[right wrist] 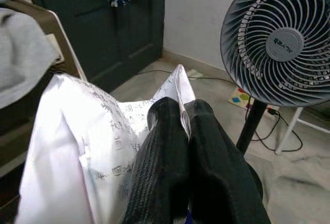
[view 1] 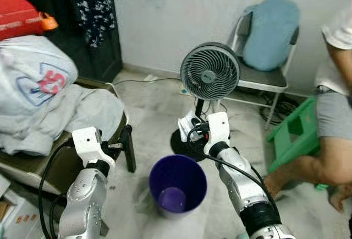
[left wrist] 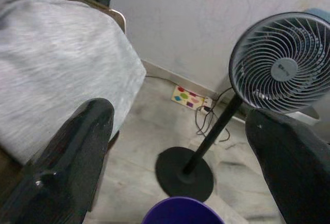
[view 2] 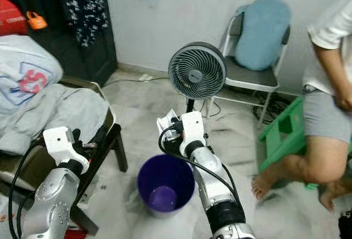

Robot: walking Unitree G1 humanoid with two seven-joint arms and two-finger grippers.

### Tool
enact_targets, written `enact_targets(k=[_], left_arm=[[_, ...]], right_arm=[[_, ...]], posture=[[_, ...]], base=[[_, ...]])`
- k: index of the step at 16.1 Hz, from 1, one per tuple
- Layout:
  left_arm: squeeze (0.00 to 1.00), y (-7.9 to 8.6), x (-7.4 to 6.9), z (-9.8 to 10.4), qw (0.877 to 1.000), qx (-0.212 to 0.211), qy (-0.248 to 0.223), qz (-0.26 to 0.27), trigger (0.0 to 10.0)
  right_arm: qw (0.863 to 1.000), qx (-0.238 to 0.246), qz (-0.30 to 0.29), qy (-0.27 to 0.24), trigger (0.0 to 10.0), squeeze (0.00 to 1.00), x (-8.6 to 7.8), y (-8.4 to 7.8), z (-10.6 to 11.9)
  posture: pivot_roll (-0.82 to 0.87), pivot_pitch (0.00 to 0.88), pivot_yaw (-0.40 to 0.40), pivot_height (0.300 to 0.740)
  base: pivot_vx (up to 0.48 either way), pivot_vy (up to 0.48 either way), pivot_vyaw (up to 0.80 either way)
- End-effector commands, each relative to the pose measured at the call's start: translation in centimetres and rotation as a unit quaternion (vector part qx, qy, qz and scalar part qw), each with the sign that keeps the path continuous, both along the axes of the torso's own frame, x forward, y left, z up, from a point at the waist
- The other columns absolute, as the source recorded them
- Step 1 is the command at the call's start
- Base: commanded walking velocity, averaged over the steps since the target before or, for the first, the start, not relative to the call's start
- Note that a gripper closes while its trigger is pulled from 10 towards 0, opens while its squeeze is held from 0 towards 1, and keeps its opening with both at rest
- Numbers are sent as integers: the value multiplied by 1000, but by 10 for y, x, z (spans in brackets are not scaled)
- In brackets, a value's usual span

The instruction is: Clean up the room

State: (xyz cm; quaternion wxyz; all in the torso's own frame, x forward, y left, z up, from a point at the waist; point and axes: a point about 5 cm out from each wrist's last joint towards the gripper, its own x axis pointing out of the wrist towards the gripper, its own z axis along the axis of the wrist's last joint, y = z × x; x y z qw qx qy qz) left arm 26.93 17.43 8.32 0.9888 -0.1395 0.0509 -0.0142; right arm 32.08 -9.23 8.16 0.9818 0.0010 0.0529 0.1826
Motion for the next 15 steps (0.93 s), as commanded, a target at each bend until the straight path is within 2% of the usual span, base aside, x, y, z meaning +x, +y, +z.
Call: enact_targets(k=[1, 11, 15], left_arm=[[0, -1, 1, 3, 1000, -2, -3, -3, 10000], [0, 0, 4, 2, 1000, 2, -1, -1, 10000], [0, 0, 4, 1, 1000, 6, 1, -2, 10000]], right_arm=[[1000, -1, -8, -6, 10000, 0, 3, -3, 3], [1000, -2, -10, -13, 10000, 0, 5, -3, 5], [1000, -3, -7, -15, 10000, 0, 5, -3, 5]], posture=[[-48, 37, -53, 740], [-47, 29, -53, 740], [-44, 22, -53, 740]], base=[[285, 0, 0], [273, 0, 0], [70, 0, 0]])
